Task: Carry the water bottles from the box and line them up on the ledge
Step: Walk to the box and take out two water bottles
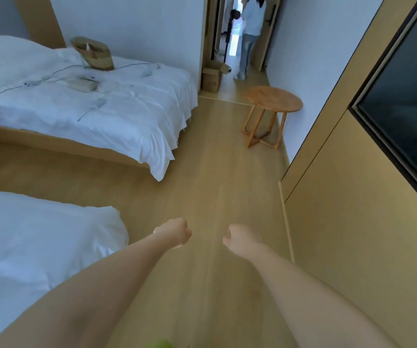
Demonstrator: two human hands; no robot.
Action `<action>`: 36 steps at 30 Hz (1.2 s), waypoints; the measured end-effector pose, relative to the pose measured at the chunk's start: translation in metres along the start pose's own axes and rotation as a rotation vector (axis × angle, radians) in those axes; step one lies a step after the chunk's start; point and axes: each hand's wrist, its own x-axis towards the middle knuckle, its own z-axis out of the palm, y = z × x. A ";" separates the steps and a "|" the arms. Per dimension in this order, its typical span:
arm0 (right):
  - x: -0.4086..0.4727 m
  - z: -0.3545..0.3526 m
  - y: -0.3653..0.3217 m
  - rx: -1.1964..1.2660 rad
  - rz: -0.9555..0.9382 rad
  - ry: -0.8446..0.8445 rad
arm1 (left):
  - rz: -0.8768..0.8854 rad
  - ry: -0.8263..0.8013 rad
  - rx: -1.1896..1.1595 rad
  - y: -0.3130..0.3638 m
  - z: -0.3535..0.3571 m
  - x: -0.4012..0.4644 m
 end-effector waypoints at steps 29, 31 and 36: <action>0.567 -0.294 0.012 -0.044 0.094 -0.022 | 0.085 -0.037 0.038 0.060 -0.289 0.604; 0.613 -0.316 0.027 -0.040 0.083 -0.003 | 0.084 -0.011 0.044 0.076 -0.306 0.646; 0.714 -0.387 0.056 -0.065 0.046 0.013 | 0.042 -0.002 -0.014 0.117 -0.357 0.740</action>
